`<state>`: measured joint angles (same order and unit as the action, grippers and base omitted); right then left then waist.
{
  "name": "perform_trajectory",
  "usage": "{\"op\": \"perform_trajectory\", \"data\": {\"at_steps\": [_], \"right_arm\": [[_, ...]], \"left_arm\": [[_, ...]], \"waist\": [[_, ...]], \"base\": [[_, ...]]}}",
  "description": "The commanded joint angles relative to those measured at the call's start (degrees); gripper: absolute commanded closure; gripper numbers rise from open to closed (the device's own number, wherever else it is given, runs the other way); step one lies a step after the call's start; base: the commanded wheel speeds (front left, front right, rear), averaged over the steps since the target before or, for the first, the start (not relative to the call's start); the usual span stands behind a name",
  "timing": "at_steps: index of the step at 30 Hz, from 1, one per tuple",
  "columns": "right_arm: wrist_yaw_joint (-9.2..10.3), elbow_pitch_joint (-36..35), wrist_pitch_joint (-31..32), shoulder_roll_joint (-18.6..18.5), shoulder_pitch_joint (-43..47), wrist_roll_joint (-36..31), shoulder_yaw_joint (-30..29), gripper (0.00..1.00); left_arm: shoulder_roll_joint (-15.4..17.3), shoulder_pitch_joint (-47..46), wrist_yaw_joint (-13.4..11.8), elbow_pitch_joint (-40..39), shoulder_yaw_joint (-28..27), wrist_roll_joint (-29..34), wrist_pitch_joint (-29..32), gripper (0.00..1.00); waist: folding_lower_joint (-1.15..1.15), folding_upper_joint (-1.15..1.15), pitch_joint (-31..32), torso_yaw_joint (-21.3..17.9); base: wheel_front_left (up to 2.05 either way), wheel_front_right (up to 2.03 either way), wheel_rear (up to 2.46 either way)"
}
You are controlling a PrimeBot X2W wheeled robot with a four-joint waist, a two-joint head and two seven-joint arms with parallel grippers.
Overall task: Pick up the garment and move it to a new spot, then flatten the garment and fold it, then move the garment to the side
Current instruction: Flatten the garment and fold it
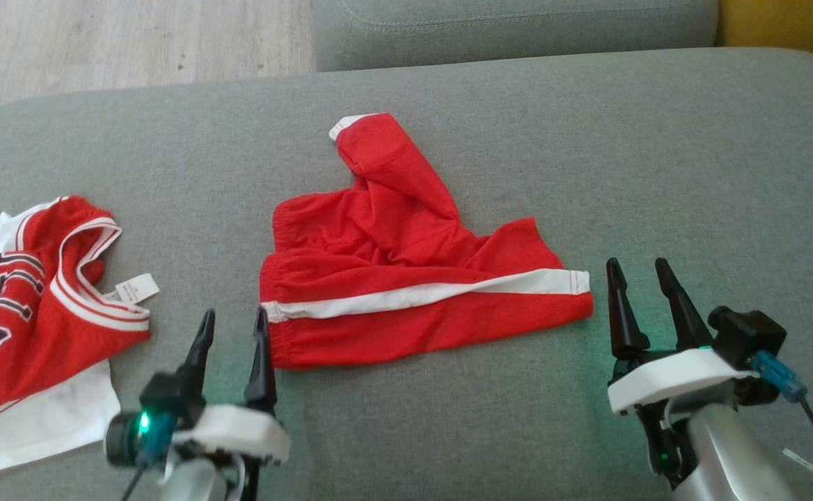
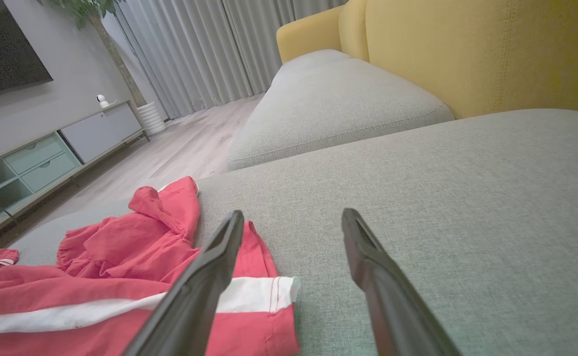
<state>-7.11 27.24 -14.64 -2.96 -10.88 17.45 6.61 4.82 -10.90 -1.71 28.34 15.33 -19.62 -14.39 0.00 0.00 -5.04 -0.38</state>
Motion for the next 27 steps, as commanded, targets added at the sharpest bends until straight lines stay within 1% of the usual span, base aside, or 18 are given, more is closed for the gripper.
{"op": "perform_trajectory", "data": {"at_steps": [1, 5, 8, 16, 21, 27], "right_arm": [[-0.37, -1.6, -0.4, 0.1, -0.1, -0.5, 0.9, 0.0], [-0.37, -0.6, -0.4, 0.1, -0.1, -0.4, 1.5, 0.0], [-0.37, 1.8, -0.4, 0.1, -1.1, 0.2, 2.5, 0.0], [-0.37, 15.0, -0.3, 0.1, -7.9, 3.2, 5.5, 0.0], [-0.37, 19.2, -0.3, 0.1, -10.8, 6.3, 7.9, 0.0], [-0.37, 21.3, -0.3, 0.1, -12.1, 8.9, 9.7, 0.0]], "left_arm": [[0.7, 0.2, -0.3, -2.5, -2.9, 1.6, -0.6, 0.0], [-0.5, 2.4, 0.5, -3.7, -4.9, 3.3, -0.6, 0.0], [-1.1, 2.8, 1.4, -3.5, -5.7, 4.1, -0.6, 0.0], [-1.8, 2.3, 3.1, -1.9, -6.4, 4.8, -0.6, 0.0], [-1.9, 2.2, 3.4, -1.7, -6.0, 4.3, -0.6, 0.0], [-1.9, 2.2, 3.0, -1.9, -5.2, 3.4, -0.6, 0.0]], "waist": [[0.0, 0.0, 0.1, 0.0], [0.0, 0.0, 0.3, 0.2], [0.0, 0.0, 0.0, 0.7], [0.0, 0.0, -1.8, 2.7], [0.0, 0.0, -2.2, 3.6], [0.0, 0.0, -2.4, 3.9]], "base": [[0.0, 0.0, 0.0], [0.0, 0.0, 0.0], [0.0, 0.0, 0.0], [0.0, 0.0, 0.0], [0.0, 0.0, 0.0], [0.0, 0.0, 0.0]]}}
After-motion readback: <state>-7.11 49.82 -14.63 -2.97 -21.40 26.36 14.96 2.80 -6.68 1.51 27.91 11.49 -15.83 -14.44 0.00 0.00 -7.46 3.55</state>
